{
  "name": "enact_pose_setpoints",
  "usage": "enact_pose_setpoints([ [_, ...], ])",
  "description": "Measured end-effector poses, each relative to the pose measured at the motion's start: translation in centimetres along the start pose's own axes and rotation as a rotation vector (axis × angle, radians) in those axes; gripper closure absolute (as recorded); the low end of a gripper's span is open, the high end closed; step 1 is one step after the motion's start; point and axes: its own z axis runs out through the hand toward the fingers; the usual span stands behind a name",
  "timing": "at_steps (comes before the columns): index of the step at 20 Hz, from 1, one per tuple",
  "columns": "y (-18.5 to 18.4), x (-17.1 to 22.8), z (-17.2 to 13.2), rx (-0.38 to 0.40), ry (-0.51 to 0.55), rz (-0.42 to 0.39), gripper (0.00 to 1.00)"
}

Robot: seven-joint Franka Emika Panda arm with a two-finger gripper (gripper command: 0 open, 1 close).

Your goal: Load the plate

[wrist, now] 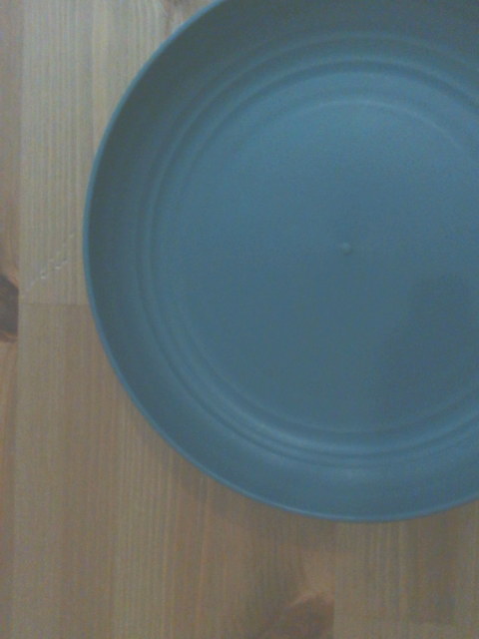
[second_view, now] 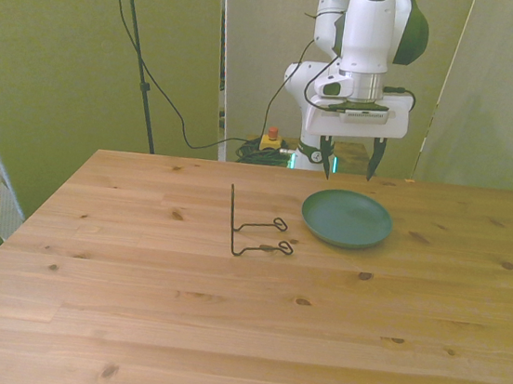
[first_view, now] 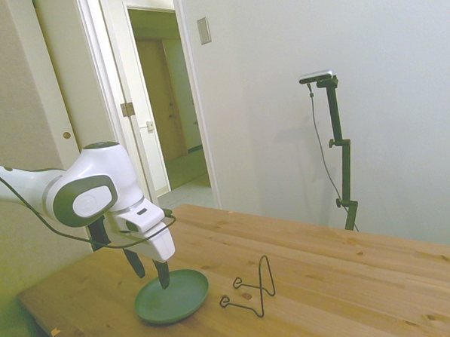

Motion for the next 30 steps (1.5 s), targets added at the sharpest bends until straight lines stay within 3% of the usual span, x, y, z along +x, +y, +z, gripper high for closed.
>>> enact_pose_setpoints([
  [5,0.7,1.0,0.4,0.003,-0.016,-0.043,0.00],
  [13,2.5,7.0,1.4,0.017,-0.040,-0.298,0.00],
  [17,2.5,9.7,0.9,0.033,-0.054,-0.374,0.00],
  [30,1.1,15.3,3.7,0.066,-0.203,-0.396,0.00],
])
